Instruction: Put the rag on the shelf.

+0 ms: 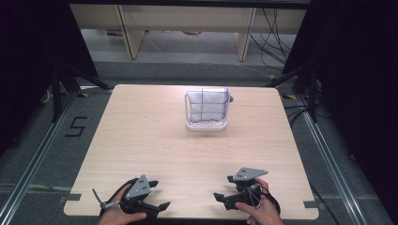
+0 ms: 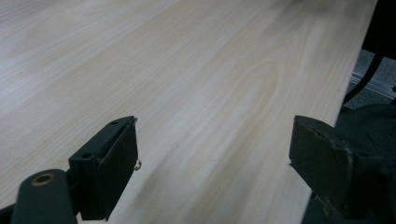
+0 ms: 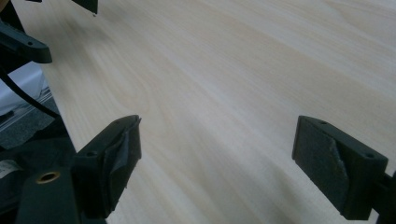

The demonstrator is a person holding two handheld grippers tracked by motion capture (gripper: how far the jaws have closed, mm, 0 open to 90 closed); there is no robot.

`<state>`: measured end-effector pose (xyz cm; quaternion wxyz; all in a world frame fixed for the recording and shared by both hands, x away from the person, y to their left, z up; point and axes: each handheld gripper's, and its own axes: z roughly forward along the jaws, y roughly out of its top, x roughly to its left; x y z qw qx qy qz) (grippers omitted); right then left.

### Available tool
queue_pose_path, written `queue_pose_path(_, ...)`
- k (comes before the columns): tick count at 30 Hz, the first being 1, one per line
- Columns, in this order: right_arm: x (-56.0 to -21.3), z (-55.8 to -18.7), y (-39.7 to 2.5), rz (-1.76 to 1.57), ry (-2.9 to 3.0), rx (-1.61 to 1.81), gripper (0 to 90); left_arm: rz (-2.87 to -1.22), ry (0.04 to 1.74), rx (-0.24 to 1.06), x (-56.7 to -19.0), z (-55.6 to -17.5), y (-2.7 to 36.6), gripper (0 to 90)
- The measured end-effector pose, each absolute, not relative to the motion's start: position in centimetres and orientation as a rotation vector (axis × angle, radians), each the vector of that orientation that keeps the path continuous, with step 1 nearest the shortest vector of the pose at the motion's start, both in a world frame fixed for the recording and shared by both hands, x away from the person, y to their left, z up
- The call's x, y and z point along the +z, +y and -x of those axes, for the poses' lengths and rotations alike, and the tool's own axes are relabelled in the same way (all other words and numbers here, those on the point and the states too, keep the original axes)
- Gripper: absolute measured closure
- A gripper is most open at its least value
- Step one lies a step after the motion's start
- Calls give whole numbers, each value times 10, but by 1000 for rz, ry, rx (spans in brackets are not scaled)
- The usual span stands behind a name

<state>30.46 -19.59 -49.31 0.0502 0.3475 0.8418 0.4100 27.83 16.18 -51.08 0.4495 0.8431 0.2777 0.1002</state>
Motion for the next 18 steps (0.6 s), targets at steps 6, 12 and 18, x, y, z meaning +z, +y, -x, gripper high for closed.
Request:
queue_pose_path(6,-496,-298,-197,-1047,2578,1241,164,-2144,626,261,-510,-270,161,153)
queue_pose_path(12,-497,-298,-196,-1051,2581,1216,164,-2122,685,274,-511,-271,162,153)
queue_pose_path(18,-498,-298,-195,-1045,2593,1221,164,-2153,653,299,-511,-274,164,153)
